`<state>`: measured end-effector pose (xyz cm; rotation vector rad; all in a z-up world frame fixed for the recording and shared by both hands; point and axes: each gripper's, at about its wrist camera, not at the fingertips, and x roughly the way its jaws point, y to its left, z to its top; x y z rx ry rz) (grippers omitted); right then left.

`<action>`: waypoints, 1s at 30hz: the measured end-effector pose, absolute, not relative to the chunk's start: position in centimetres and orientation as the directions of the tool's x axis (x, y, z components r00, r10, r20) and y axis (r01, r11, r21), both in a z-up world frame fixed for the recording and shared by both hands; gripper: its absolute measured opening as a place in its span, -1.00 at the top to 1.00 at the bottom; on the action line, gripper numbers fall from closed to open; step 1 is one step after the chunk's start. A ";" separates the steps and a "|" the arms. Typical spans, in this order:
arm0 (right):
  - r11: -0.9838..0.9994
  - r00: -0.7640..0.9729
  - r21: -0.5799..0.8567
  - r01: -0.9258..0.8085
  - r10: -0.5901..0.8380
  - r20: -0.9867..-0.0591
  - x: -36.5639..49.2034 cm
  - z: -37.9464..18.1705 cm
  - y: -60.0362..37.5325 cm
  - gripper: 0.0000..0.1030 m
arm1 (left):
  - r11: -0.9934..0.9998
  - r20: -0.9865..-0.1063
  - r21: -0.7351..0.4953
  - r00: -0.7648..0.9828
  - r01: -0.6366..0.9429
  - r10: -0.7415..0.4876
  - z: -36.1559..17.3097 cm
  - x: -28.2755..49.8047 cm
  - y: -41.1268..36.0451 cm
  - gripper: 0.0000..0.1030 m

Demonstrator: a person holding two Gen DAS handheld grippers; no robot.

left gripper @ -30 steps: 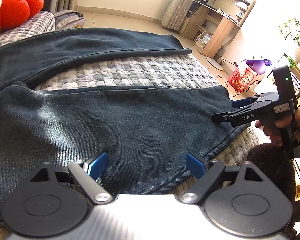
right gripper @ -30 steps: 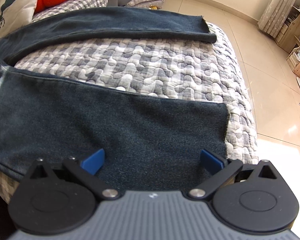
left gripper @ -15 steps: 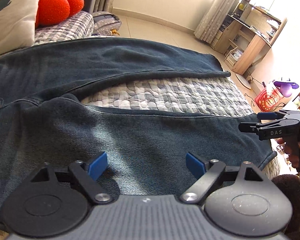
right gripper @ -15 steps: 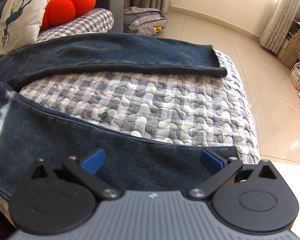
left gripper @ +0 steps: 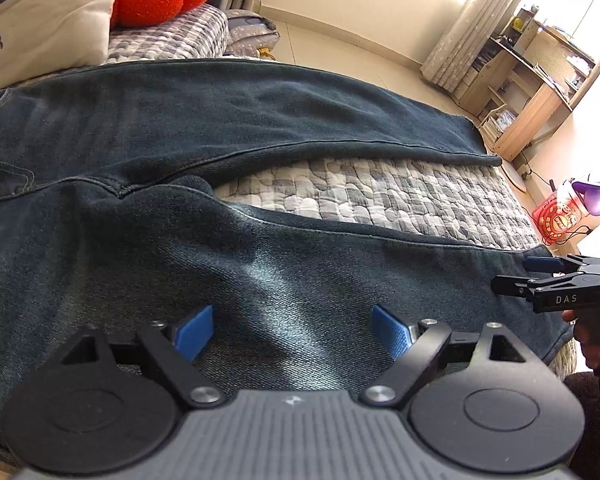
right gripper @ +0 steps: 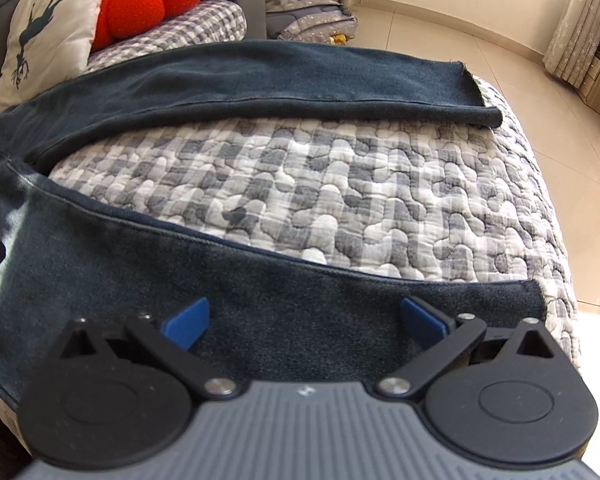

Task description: Fold clothes

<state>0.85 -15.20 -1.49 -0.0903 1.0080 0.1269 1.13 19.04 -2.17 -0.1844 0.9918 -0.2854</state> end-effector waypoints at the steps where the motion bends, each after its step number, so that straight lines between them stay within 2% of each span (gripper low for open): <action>1: 0.990 0.529 -0.017 -0.142 0.062 -0.847 0.7 -1.5 -15.6 -0.97 | 0.949 -0.799 -0.277 0.512 0.153 -0.316 -2.3 1.2 18.9 -0.67; 30: 0.997 0.520 -0.077 -0.020 -0.056 -0.853 -0.7 -1.2 -21.6 -0.97 | 0.952 -0.806 -0.263 0.507 0.158 -0.307 -2.4 0.7 18.3 -0.69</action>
